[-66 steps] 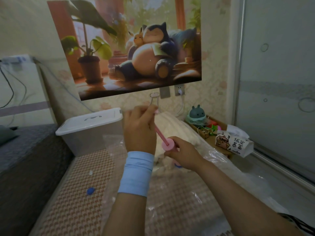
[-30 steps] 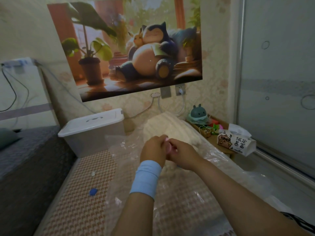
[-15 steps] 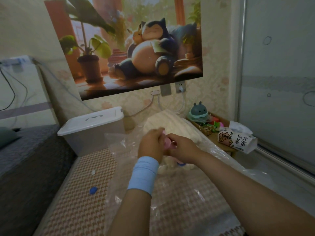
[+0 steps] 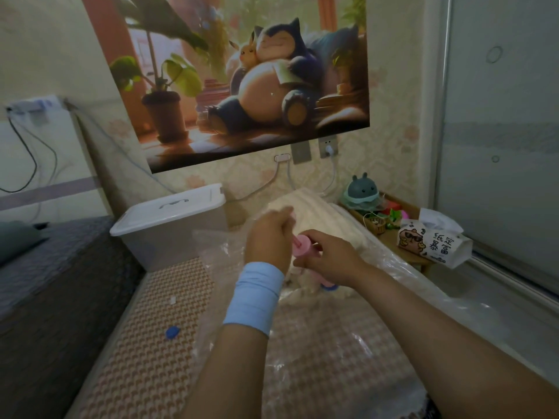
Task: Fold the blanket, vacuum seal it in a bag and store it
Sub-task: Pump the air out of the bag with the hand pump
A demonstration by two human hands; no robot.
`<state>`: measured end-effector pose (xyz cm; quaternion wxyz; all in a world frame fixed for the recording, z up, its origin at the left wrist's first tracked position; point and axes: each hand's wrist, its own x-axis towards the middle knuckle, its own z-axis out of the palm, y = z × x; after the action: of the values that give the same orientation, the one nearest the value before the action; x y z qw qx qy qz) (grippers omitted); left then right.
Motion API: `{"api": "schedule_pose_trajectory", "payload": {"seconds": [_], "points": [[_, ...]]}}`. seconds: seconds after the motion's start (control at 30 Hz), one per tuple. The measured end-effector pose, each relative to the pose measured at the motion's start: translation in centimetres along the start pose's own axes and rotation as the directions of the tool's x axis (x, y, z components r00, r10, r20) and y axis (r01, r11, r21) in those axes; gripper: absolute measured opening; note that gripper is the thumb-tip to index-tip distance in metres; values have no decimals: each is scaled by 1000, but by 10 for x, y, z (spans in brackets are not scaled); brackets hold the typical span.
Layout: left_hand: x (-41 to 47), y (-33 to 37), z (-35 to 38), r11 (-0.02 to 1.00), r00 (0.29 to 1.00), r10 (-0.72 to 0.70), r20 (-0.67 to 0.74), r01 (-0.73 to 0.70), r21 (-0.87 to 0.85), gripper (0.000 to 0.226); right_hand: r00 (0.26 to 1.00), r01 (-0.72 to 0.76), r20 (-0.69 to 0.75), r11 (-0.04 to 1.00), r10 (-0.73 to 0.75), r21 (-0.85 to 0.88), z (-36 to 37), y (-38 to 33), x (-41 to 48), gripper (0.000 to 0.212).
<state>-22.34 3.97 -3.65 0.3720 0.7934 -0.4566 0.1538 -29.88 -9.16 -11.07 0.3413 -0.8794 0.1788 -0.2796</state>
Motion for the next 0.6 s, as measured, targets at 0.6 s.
{"api": "schedule_pose_trajectory", "payload": {"seconds": [0.6], "points": [[-5,4,18,996,979,-60,193,48,69,33,1000,-17,-6,998,17,57,0,-3,-5,45]]}}
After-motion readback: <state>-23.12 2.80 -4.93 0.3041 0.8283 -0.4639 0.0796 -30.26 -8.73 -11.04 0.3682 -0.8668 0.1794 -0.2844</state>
